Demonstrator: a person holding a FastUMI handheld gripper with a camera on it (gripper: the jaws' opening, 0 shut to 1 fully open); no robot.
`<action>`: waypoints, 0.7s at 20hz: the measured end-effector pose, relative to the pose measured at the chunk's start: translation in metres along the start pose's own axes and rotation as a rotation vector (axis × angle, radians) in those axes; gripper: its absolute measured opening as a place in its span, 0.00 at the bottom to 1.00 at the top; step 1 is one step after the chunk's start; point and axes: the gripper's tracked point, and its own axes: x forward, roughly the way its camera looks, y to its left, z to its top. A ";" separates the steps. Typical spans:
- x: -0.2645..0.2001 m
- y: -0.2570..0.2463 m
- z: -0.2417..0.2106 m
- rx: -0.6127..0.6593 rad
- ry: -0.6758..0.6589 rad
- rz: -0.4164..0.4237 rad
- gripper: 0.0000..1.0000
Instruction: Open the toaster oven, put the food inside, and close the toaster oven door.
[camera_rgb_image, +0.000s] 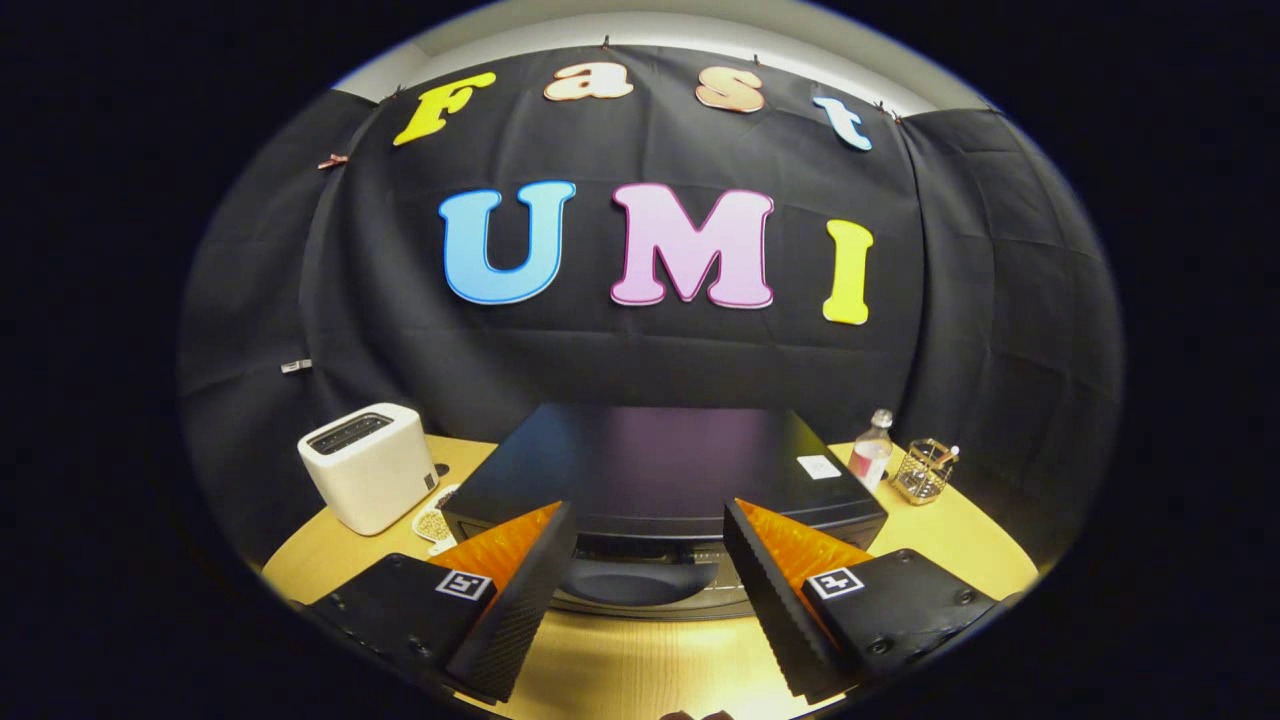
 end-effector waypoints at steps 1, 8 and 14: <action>0.004 0.004 -0.008 -0.007 0.014 0.003 0.98; 0.023 0.002 -0.028 0.045 0.062 -0.002 0.99; 0.014 0.007 -0.039 0.023 0.138 0.027 1.00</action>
